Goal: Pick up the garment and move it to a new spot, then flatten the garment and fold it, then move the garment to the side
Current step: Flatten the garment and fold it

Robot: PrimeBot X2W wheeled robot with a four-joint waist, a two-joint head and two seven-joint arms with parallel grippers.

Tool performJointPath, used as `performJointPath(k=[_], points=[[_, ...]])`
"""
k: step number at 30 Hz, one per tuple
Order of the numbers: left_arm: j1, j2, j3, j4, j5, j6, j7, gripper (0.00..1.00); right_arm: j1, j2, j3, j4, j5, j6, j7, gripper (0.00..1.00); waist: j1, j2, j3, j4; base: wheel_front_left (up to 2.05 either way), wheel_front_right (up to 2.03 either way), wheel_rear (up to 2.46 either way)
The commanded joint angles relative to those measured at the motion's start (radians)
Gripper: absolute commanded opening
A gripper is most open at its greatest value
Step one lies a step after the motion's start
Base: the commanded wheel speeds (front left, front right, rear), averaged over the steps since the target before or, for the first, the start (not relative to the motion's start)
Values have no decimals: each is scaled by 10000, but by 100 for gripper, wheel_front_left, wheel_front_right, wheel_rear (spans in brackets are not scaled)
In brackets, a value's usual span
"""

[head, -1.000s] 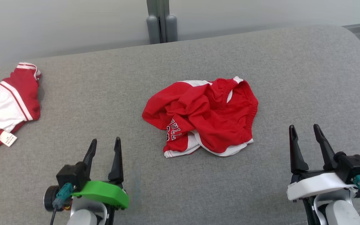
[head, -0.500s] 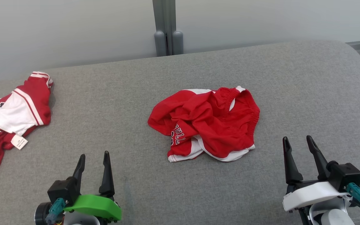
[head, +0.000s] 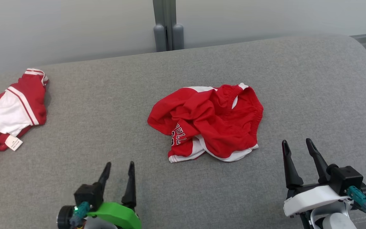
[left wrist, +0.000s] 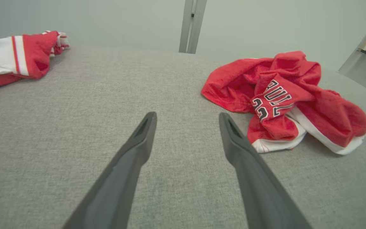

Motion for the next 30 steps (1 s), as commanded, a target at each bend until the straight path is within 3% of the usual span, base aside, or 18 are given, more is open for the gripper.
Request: performJointPath(k=[1,10,17,18,19,20,21,30], points=[[-287,7,-276,350,-44,-111,7,100,-110,-27,29,-1,-45,1,-31,100,1,0,174,-144,0,0,0],[-1785,20,-1903,2554,-554,-265,7,100,-469,-24,249,-20,65,1,-31,100,1,0,979,-1002,0,0,0],[-2557,26,-2351,3619,-1074,-182,10,100,-551,-21,147,-57,184,1,-31,100,1,0,1359,-1522,0,0,0],[-2615,26,-2414,3782,-1093,-204,11,84,-570,-22,129,-55,203,1,-31,100,1,0,1385,-1559,0,0,0],[-2669,28,-2469,3917,-1104,-241,16,49,-582,-24,113,-48,218,1,-31,100,1,0,1395,-1578,0,0,0],[-2746,26,-2515,4033,-1129,-268,24,34,-587,-22,101,-48,228,1,-31,100,1,0,1408,-1594,0,0,0],[-2809,17,-2560,4120,-1129,-282,25,0,-585,-22,88,-50,237,1,-31,100,1,0,1415,-1597,0,0,0],[-2800,97,-2504,3828,-859,-162,10,0,-527,-26,-156,-34,207,1,-31,100,1,0,1176,-987,0,0,0]])
